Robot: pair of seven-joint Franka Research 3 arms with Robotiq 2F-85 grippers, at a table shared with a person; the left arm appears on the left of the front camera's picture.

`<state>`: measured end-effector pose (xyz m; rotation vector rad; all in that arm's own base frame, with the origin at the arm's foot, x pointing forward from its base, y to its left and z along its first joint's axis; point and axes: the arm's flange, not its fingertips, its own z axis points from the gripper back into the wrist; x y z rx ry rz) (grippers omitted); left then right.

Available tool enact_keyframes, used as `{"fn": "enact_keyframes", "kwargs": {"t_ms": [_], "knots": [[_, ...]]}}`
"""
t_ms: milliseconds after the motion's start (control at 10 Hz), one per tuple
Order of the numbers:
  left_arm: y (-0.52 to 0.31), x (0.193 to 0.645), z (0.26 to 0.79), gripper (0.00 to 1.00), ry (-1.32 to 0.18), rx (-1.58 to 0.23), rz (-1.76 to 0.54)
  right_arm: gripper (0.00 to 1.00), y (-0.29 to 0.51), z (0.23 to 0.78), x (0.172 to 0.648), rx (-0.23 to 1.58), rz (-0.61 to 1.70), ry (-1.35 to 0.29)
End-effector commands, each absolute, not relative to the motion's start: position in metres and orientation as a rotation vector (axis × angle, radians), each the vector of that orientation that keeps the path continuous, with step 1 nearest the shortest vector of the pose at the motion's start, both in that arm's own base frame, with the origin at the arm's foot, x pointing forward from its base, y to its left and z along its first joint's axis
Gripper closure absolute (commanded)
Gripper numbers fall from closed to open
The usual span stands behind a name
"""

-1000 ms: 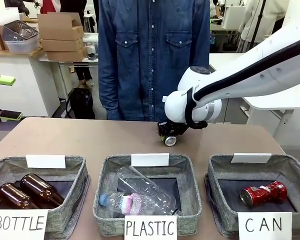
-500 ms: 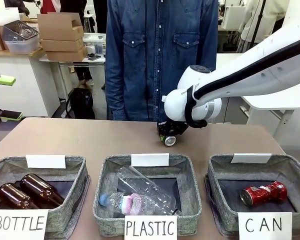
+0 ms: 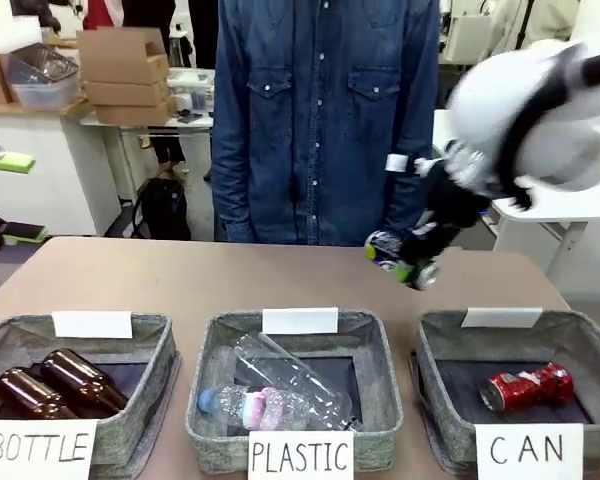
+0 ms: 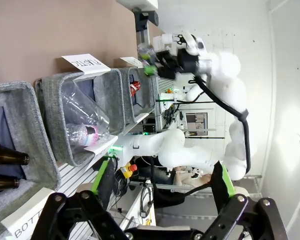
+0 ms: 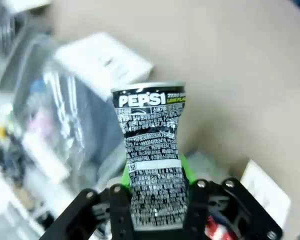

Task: Sort the can waste into the basket.
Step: Pick up the can waste from the table and place it in the right Fabric basket.

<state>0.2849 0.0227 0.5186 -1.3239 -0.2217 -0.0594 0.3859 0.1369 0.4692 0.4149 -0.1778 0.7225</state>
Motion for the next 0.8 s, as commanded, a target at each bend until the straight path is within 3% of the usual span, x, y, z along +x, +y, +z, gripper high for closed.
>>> {"fn": "enact_keyframes", "kwargs": {"t_ms": [0, 100, 600, 700], "knots": [[0.023, 0.283, 0.518, 0.00, -0.225, -1.327, -0.075, 0.76, 0.064, 0.487, 0.328, 0.472, 0.806, -0.071], [0.023, 0.283, 0.518, 0.00, -0.225, -1.327, -0.075, 0.76, 0.044, 0.481, 0.314, 0.399, 0.791, -0.021], [0.023, 0.283, 0.518, 0.00, -0.225, -1.327, -0.075, 0.76, 0.023, 0.463, 0.294, 0.454, 0.715, -0.082], [0.023, 0.283, 0.518, 0.00, -0.225, -1.327, -0.075, 0.20, 0.023, 0.461, 0.293, 0.454, 0.714, -0.082]]}}
